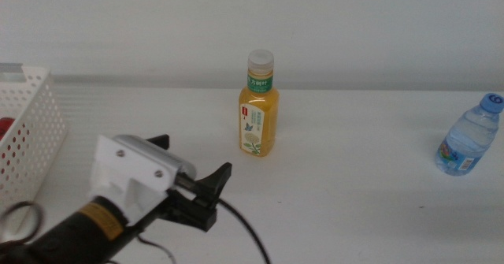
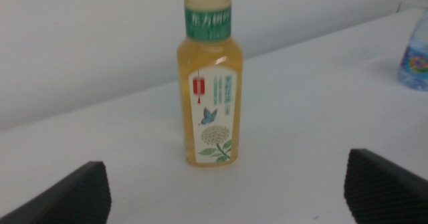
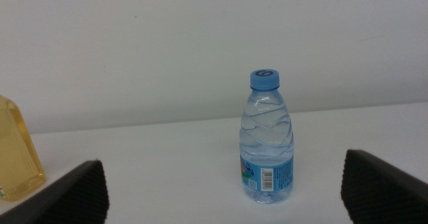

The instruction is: Use arms to grab the bottles and put them into the dustbin to the left of the table.

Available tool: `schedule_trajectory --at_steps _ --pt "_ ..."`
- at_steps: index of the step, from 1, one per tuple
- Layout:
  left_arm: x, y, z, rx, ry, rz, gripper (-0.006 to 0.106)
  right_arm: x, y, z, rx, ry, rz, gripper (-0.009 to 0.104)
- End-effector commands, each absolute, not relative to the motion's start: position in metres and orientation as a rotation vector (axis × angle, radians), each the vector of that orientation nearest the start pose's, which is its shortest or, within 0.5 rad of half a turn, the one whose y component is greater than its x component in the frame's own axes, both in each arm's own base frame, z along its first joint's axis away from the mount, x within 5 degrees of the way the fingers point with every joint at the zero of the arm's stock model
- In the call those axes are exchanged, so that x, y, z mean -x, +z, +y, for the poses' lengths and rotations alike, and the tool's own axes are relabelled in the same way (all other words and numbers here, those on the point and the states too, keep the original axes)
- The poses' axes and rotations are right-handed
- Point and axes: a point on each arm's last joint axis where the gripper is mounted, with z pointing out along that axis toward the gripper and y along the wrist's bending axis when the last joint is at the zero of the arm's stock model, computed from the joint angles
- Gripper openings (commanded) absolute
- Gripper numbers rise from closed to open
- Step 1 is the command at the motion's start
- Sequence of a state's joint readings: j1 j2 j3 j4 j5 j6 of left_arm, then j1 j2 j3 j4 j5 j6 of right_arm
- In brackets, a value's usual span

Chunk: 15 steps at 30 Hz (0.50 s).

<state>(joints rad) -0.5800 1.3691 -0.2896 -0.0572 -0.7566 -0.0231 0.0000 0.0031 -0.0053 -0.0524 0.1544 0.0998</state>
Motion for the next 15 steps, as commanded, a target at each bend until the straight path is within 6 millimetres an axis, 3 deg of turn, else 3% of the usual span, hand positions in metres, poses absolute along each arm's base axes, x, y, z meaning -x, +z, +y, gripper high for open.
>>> schedule_trajectory --at_steps 1,8,15 --pt "-0.204 0.177 -0.13 -0.371 -0.47 1.743 0.094 -0.055 0.189 -0.001 -0.033 0.019 1.63 0.093" --pt "-0.248 0.155 -0.158 -0.303 -0.501 1.753 0.094 -0.055 0.189 -0.001 -0.033 0.019 1.63 0.093" --pt "-0.269 0.15 -0.185 -0.286 -0.506 1.798 0.094 -0.055 0.189 -0.001 -0.033 0.019 1.63 0.093"
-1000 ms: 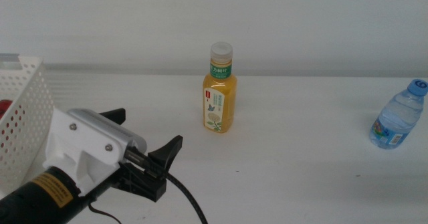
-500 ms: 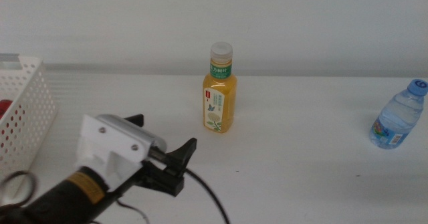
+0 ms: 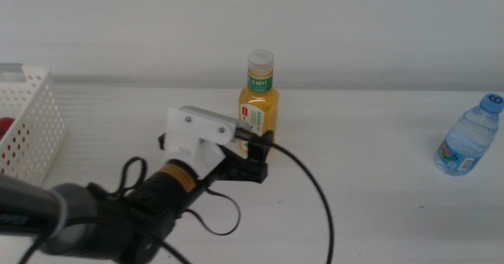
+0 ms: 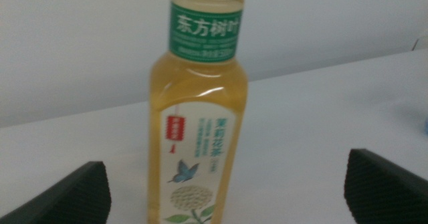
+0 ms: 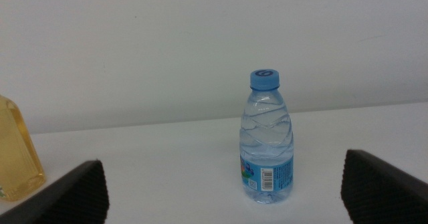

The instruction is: Use arms to grab the bottles and put them into the dustbin to the left of the table.

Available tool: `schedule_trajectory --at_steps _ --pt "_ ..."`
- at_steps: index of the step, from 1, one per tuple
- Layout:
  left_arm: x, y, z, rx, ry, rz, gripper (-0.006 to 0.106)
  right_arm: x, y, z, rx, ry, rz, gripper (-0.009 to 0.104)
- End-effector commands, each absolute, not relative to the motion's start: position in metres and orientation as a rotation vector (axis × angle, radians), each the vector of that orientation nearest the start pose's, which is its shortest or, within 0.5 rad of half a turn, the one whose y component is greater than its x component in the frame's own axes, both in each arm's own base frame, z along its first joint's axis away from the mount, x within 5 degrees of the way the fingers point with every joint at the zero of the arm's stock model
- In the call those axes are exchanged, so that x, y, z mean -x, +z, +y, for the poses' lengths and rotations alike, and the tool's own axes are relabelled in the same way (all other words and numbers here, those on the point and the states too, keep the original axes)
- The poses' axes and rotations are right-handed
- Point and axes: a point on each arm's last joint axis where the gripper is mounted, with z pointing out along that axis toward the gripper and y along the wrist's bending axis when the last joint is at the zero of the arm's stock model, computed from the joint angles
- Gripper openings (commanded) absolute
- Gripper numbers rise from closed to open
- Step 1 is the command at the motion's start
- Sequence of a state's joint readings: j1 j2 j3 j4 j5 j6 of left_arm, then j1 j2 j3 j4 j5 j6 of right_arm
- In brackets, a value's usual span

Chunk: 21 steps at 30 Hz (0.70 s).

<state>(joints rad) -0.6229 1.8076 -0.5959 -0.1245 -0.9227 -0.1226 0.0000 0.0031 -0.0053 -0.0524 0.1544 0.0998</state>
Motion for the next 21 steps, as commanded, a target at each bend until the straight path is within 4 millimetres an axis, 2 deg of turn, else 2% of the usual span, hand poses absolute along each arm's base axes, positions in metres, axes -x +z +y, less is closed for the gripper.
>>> schedule_trajectory --at_steps 1,8,21 --pt "-0.27 0.15 -0.188 -0.282 -0.509 1.798 0.094 -0.055 0.189 -0.001 -0.033 0.019 1.63 0.093" --pt "-0.285 0.135 -0.198 -0.281 -0.469 1.787 0.094 -0.055 0.189 -0.001 -0.033 0.019 1.63 0.093" --pt "-0.306 0.121 -0.209 -0.261 -0.429 1.776 0.094 -0.055 0.189 -0.001 -0.033 0.019 1.63 0.093"
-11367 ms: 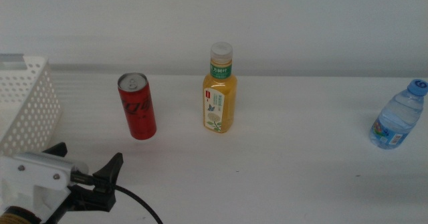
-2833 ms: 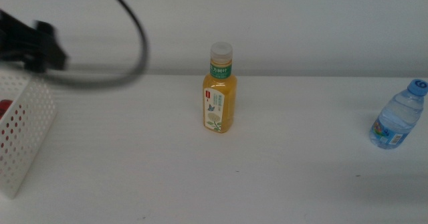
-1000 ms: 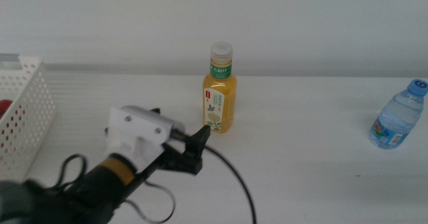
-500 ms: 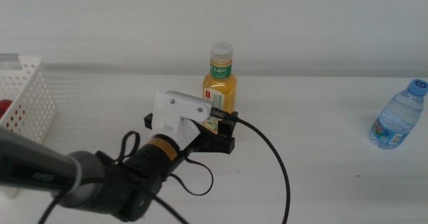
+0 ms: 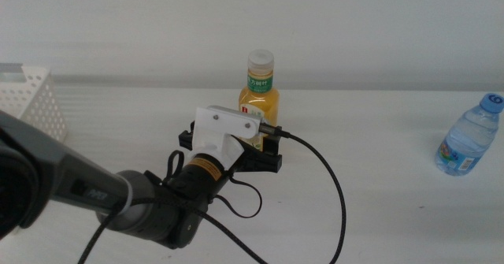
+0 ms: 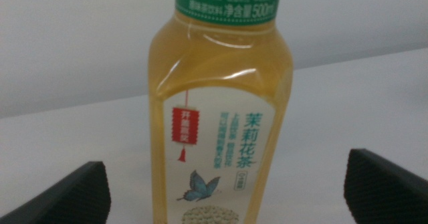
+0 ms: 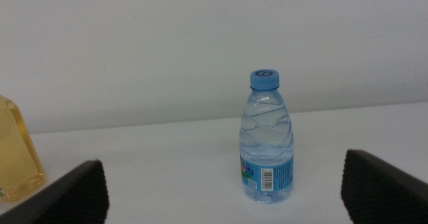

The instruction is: Use arms to grab the bottles and put them into the dustbin to the left of the table.

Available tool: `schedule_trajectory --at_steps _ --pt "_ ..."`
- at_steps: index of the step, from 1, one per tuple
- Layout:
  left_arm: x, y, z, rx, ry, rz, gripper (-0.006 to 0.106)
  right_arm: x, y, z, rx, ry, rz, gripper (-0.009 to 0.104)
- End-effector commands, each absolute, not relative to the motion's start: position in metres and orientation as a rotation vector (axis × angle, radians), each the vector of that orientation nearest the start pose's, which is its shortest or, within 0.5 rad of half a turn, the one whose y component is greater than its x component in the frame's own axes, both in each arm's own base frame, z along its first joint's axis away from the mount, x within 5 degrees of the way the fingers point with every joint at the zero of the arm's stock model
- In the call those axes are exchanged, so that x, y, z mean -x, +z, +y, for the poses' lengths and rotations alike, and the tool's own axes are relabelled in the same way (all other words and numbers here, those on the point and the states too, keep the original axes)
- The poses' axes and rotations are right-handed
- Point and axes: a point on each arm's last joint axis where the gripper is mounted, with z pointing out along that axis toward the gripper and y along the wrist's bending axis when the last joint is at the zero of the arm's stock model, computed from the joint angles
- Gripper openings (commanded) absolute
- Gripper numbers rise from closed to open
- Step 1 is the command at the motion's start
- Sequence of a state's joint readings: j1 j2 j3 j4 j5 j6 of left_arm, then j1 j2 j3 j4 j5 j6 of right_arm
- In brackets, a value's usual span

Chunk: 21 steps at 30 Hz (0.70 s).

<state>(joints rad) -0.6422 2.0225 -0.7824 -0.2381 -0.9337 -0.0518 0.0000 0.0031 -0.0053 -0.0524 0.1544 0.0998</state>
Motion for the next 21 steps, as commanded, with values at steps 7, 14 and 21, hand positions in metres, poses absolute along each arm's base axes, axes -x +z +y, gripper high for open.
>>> schedule_trajectory --at_steps 7,14,21 --pt "-0.318 0.121 -0.204 -0.28 -0.422 1.767 0.094 -0.055 0.189 -0.001 -0.033 0.019 1.63 0.093" --pt "-0.32 0.121 -0.202 -0.272 -0.423 1.777 0.094 -0.055 0.189 -0.001 -0.033 0.019 1.63 0.093" --pt "-0.327 0.115 -0.207 -0.279 -0.422 1.777 0.094 -0.055 0.189 -0.001 -0.033 0.019 1.63 0.093"
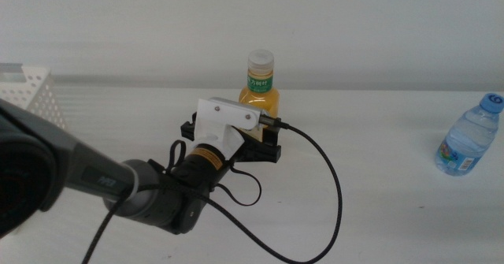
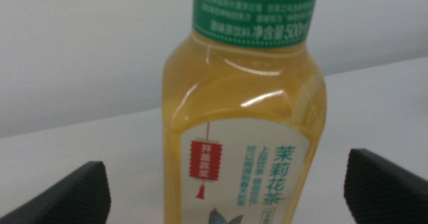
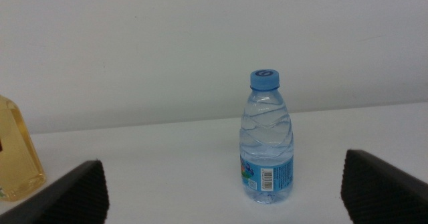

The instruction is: Use arms to grab the bottles and put them into the dustbin to the left of the table.

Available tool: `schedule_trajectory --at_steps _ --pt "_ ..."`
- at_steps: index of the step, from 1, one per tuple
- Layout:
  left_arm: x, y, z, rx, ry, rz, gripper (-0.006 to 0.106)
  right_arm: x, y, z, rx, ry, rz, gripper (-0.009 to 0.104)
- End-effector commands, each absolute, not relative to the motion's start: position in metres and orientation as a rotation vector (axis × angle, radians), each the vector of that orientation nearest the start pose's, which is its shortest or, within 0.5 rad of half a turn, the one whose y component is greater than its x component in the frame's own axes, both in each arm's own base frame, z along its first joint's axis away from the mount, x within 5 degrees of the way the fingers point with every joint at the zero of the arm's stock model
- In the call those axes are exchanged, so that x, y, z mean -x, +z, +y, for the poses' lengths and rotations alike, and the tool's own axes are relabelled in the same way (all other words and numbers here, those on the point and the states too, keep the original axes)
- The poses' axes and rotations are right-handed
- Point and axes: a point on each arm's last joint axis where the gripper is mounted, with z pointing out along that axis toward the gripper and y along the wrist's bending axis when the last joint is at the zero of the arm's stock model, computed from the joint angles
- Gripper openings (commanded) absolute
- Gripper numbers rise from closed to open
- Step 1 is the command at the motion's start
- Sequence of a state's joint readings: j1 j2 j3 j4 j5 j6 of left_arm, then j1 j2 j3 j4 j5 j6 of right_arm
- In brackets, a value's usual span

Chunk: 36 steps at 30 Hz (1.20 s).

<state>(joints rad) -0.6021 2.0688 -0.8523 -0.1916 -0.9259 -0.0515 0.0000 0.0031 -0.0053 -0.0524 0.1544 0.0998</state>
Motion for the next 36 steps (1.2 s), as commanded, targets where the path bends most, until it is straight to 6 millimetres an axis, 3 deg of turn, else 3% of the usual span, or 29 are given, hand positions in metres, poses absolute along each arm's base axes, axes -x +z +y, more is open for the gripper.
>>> schedule_trajectory --at_steps 1,36 --pt "-0.328 0.114 -0.208 -0.28 -0.422 1.778 0.094 -0.055 0.189 -0.001 -0.033 0.019 1.63 0.093" --pt "-0.379 0.093 -0.231 -0.306 -0.42 1.775 0.094 -0.055 0.189 -0.001 -0.033 0.019 1.63 0.093"
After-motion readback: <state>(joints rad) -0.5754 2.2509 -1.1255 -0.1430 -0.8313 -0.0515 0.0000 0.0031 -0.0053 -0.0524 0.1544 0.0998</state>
